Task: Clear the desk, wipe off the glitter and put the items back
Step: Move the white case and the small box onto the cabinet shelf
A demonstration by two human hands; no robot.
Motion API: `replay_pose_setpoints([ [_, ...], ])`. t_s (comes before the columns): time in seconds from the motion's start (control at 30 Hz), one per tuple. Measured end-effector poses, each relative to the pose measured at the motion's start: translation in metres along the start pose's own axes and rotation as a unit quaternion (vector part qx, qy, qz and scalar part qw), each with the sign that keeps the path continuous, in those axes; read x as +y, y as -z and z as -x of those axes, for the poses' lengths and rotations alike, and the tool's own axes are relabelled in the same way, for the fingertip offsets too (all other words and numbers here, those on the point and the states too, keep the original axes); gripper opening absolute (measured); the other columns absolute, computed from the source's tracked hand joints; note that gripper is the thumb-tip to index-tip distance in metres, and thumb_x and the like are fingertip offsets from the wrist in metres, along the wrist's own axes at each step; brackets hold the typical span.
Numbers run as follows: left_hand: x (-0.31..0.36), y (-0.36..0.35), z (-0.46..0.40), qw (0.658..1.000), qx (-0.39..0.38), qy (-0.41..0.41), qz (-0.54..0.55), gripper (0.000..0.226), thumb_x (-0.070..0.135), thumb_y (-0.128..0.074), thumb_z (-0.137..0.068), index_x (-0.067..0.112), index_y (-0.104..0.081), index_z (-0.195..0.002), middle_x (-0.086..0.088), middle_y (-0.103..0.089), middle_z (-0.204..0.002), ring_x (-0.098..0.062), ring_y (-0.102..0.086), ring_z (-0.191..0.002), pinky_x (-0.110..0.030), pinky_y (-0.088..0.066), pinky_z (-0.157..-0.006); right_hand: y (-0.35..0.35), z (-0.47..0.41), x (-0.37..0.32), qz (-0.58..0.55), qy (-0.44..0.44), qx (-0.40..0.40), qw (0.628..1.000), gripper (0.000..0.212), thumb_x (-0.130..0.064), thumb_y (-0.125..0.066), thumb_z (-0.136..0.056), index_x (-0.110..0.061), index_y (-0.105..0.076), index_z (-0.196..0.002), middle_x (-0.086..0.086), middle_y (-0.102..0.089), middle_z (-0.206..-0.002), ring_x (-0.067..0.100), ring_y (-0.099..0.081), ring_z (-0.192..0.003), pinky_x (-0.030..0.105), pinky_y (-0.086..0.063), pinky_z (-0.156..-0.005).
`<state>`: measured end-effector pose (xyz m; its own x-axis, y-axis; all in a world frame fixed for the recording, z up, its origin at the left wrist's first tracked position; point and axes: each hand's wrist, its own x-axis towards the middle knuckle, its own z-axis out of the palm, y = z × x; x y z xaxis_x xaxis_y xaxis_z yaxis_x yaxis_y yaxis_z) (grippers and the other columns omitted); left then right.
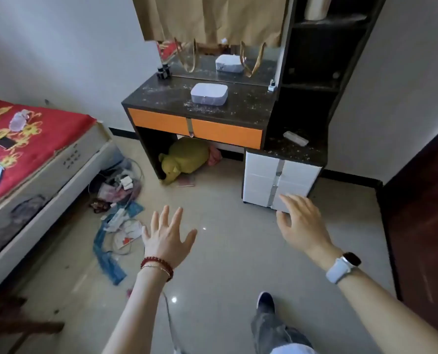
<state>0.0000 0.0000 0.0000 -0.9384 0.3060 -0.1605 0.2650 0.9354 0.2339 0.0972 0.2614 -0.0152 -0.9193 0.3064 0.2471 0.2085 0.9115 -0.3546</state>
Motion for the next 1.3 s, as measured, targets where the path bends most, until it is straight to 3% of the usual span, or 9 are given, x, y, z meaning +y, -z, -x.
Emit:
replay_pose_setpoints([
  [0.2, 0.035, -0.013, -0.142, 1.000, -0.005, -0.012, -0.004, 0.064, 0.053, -0.038, -0.089, 0.026, -0.018, -0.143, -0.004, -0.019, -0.152, -0.025, -0.012, -0.140, -0.046, -0.017, -0.112, -0.044, -0.125, 0.051, -0.001, -0.052, -0.076, 0.996, 0.053, -0.038, -0.032, -0.080, -0.005, -0.063, -0.108, 0.013, -0.066, -0.107, 0.034, -0.059, -0.104, 0.051, -0.048, -0.086],
  [0.27, 0.051, -0.003, -0.186, 1.000, -0.011, -0.018, 0.000, 0.062, 0.051, -0.038, -0.090, 0.025, -0.020, -0.143, -0.004, -0.023, -0.151, -0.024, -0.017, -0.139, -0.044, -0.020, -0.111, -0.049, -0.163, 0.063, 0.015, -0.049, -0.065, 0.997, 0.053, -0.038, -0.031, -0.080, -0.006, -0.063, -0.108, 0.013, -0.066, -0.107, 0.035, -0.059, -0.104, 0.052, -0.047, -0.086],
  [0.47, 0.087, 0.045, -0.337, 0.995, 0.079, -0.054, 0.041, 0.052, 0.041, -0.048, -0.089, 0.021, -0.037, -0.136, -0.001, -0.039, -0.142, -0.023, -0.034, -0.130, -0.043, -0.032, -0.104, -0.058, -0.318, 0.075, 0.024, -0.042, -0.084, 0.995, 0.037, -0.021, -0.050, -0.090, -0.009, -0.053, -0.125, 0.009, -0.054, -0.129, 0.029, -0.041, -0.126, 0.047, -0.029, -0.103],
  [0.63, 0.058, 0.046, -0.420, 0.990, 0.107, -0.026, 0.086, 0.045, 0.031, -0.060, -0.083, 0.016, -0.052, -0.125, -0.007, -0.054, -0.127, -0.031, -0.050, -0.116, -0.046, -0.044, -0.090, -0.099, -0.421, 0.052, -0.003, -0.025, -0.096, 0.995, 0.039, -0.027, -0.046, -0.079, -0.008, -0.065, -0.107, 0.010, -0.066, -0.108, 0.033, -0.059, -0.107, 0.051, -0.044, -0.088],
  [0.77, 0.032, 0.038, -0.509, 0.993, 0.065, -0.003, 0.097, 0.044, 0.028, -0.061, -0.082, 0.017, -0.052, -0.123, -0.006, -0.053, -0.128, -0.031, -0.049, -0.115, -0.044, -0.042, -0.091, -0.140, -0.489, 0.047, -0.037, -0.035, -0.120, 0.991, 0.046, -0.033, -0.036, -0.080, -0.008, -0.064, -0.107, 0.008, -0.067, -0.104, 0.031, -0.062, -0.099, 0.047, -0.051, -0.083],
  [0.9, 0.027, 0.047, -0.620, 0.990, 0.035, -0.023, 0.136, 0.049, 0.029, -0.055, -0.088, 0.014, -0.043, -0.132, -0.009, -0.045, -0.135, -0.029, -0.042, -0.123, -0.040, -0.036, -0.098, -0.174, -0.562, 0.042, -0.095, -0.118, -0.113, 0.982, 0.036, -0.018, -0.047, -0.091, -0.007, -0.051, -0.126, 0.008, -0.056, -0.127, 0.026, -0.049, -0.119, 0.034, -0.037, -0.101],
  [1.07, 0.029, 0.061, -0.736, 0.975, -0.025, -0.001, 0.220, 0.060, 0.030, -0.053, -0.089, 0.008, -0.030, -0.139, -0.017, -0.037, -0.140, -0.032, -0.035, -0.128, -0.042, -0.031, -0.104, -0.210, -0.645, 0.035, -0.184, -0.292, -0.144, 0.928, 0.040, -0.020, -0.045, -0.094, -0.005, -0.043, -0.132, 0.014, -0.054, -0.125, 0.024, -0.051, -0.114, 0.031, -0.039, -0.097],
  [1.17, 0.037, 0.049, -0.783, 0.966, -0.099, 0.021, 0.239, 0.063, 0.036, -0.052, -0.089, 0.007, -0.028, -0.139, -0.017, -0.035, -0.141, -0.031, -0.033, -0.129, -0.041, -0.028, -0.107, -0.231, -0.678, 0.035, -0.209, -0.383, -0.178, 0.882, 0.050, -0.029, -0.044, -0.095, -0.005, -0.032, -0.138, 0.016, -0.044, -0.134, 0.026, -0.045, -0.123, 0.034, -0.037, -0.101],
  [1.3, 0.053, 0.028, -0.806, 0.954, -0.174, 0.037, 0.242, 0.060, 0.039, -0.059, -0.083, 0.005, -0.038, -0.128, -0.018, -0.046, -0.128, -0.033, -0.042, -0.117, -0.043, -0.036, -0.099, -0.253, -0.695, 0.029, -0.234, -0.428, -0.163, 0.858, 0.036, -0.025, -0.049, -0.092, -0.001, -0.050, -0.120, 0.016, -0.054, -0.122, 0.027, -0.054, -0.108, 0.036, -0.047, -0.091],
])
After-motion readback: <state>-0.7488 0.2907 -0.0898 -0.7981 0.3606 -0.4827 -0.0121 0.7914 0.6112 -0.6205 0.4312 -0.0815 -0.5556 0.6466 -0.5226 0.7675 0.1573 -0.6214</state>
